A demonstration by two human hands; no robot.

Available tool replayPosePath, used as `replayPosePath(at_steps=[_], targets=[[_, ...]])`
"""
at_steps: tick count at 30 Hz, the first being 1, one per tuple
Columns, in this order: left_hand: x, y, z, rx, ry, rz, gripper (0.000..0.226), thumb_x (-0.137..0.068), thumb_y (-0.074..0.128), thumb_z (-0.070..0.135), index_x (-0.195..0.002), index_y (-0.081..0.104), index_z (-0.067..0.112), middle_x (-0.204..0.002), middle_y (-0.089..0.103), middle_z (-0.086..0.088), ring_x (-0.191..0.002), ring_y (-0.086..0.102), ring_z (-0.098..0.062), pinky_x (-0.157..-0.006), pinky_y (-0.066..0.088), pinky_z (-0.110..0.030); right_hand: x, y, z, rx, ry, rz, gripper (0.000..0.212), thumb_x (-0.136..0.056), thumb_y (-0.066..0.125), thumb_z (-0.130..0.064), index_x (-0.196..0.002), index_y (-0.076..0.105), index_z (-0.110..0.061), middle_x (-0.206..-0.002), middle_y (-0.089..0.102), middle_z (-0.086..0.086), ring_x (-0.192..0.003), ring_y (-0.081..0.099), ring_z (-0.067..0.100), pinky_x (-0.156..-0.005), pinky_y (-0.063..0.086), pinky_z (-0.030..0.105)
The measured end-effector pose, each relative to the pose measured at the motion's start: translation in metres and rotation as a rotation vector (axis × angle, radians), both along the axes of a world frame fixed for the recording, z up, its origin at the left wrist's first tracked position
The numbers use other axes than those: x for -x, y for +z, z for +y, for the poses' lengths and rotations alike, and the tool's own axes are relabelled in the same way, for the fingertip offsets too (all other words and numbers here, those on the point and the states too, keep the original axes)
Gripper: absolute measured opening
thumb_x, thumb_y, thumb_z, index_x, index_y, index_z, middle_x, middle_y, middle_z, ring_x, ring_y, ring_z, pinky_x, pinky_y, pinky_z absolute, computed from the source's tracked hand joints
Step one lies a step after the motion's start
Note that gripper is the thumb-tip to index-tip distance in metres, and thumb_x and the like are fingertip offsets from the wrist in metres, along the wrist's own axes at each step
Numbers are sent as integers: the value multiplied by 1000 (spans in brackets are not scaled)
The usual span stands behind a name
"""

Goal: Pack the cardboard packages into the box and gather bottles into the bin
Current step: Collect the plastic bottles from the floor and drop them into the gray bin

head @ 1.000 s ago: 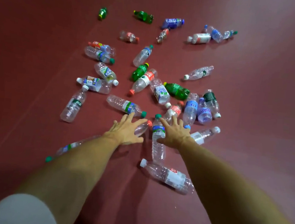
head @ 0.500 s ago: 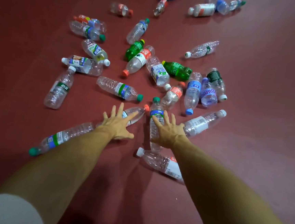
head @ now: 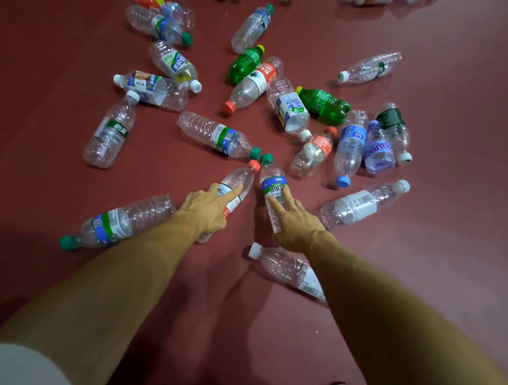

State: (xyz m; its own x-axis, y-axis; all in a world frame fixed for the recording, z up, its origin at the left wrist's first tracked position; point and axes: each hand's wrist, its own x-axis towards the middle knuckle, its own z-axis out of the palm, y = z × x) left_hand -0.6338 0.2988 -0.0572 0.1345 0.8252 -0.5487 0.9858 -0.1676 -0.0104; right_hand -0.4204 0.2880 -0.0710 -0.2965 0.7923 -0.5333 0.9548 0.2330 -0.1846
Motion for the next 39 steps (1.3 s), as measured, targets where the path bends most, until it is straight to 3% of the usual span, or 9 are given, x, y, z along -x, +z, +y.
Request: replayPosePath(at_steps=[4,12,15,20,24,28,31,39], targets=[[-2,4,-5,-8,12,-9,89,-89,60,23,-156,6,45,-140,42,-14,-115,58,-41,-94,46,-44,6,1,-3,37,-21,-14,100,-88,68,-32,-160,-2,-27,-164,-22,8,-150,11,38,-111,37,54],[-4,4,-29,11,39,-55,88,-89,57,22,-157,5,44,-146,38,-19,-118,57,-42,-96,46,-42,8,6,-3,-3,-50,-33,95,-86,68,-30,-157,6,-20,-161,-5,19,-134,36,43,-102,44,51],[-4,5,-31,8,53,-77,88,-88,55,21,-156,5,44,-143,41,-19,-115,58,-42,-95,45,-42,8,3,3,-39,-83,-5,88,-91,66,-38,-156,10,-19,-160,0,21,-130,44,45,-104,43,51],[-7,2,-30,42,27,-25,90,-90,55,22,-157,-2,41,-159,19,-26,-119,57,-45,-98,44,-44,8,-2,9,2,-88,-25,99,-92,67,-40,-158,-6,-31,-162,-4,21,-126,50,45,-104,44,49],[2,-5,-27,72,38,-30,97,-91,64,36,-155,-8,46,-163,12,-21,-121,56,-43,-103,42,-45,9,-5,9,-26,-83,-42,96,-91,67,-36,-158,-2,-34,-160,5,18,-118,56,43,-97,47,46],[2,-7,-27,60,41,-43,98,-91,66,35,-154,-8,48,-162,15,-19,-120,57,-42,-102,44,-45,12,-8,5,-73,-96,-46,89,-92,62,-25,-158,3,-36,-154,13,17,-110,57,42,-91,48,46],[3,-9,-24,58,117,-132,102,-84,75,32,-154,2,50,-149,35,-12,-117,58,-40,-98,46,-43,15,-8,5,-73,-99,-67,89,-93,61,-22,-157,2,-36,-155,11,18,-113,54,41,-90,48,46],[3,-9,-20,58,136,-189,106,-79,82,32,-152,7,54,-138,44,-11,-117,58,-37,-98,47,-43,19,-8,3,-78,-106,-89,91,-93,63,-44,-158,0,-37,-156,10,20,-116,53,41,-90,47,45]])
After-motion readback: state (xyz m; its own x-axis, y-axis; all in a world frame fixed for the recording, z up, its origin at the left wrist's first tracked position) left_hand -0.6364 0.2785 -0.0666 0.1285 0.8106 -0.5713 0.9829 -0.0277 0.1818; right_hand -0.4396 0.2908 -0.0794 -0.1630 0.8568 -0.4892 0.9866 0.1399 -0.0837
